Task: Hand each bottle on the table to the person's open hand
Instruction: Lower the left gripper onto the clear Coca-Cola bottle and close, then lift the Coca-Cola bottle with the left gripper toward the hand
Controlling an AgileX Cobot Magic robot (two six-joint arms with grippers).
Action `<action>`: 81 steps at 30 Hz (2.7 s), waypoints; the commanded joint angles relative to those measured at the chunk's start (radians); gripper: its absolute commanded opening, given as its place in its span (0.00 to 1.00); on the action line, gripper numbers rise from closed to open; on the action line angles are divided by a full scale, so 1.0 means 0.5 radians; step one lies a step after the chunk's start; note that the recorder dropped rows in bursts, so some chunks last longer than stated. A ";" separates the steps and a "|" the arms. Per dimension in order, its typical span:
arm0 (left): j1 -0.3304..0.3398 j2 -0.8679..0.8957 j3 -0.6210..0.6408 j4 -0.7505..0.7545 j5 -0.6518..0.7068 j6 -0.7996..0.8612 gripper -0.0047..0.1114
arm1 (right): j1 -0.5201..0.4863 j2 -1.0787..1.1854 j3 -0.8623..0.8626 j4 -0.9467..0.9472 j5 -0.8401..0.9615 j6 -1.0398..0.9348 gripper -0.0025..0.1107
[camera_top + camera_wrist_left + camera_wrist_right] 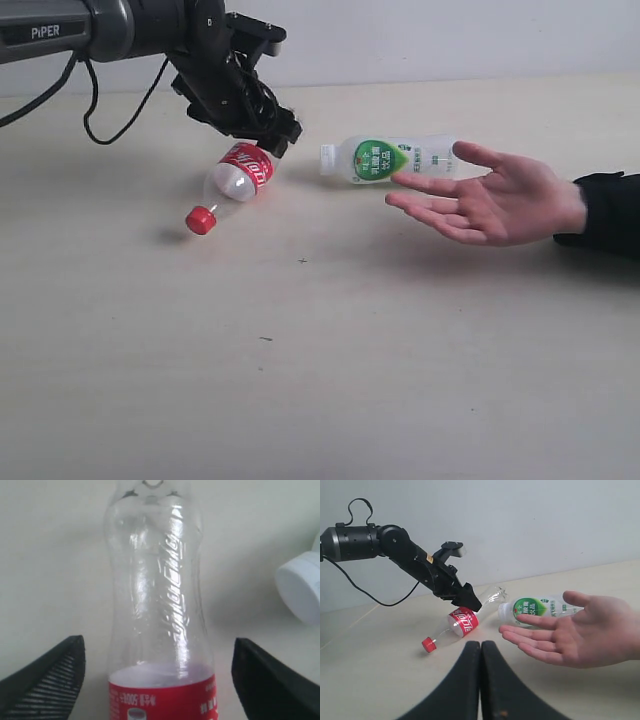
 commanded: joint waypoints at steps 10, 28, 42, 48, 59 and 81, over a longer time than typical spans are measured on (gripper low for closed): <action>-0.008 0.124 -0.013 0.002 -0.029 0.007 0.71 | 0.003 -0.011 0.011 -0.010 -0.005 -0.014 0.02; -0.008 0.082 -0.013 0.271 0.051 -0.019 0.16 | 0.003 -0.011 0.011 -0.010 -0.005 -0.014 0.02; -0.376 -0.569 -0.013 0.325 0.582 0.873 0.05 | 0.003 -0.011 0.011 -0.010 -0.005 -0.014 0.02; -0.681 -0.559 -0.013 0.366 0.530 2.202 0.05 | 0.003 -0.011 0.011 -0.010 -0.005 -0.014 0.02; -0.767 -0.555 -0.013 0.152 0.132 3.146 0.04 | 0.003 -0.011 0.011 -0.010 -0.005 -0.014 0.02; -0.771 -0.171 -0.013 -0.372 -0.197 3.993 0.04 | 0.003 -0.011 0.011 -0.010 -0.005 -0.014 0.02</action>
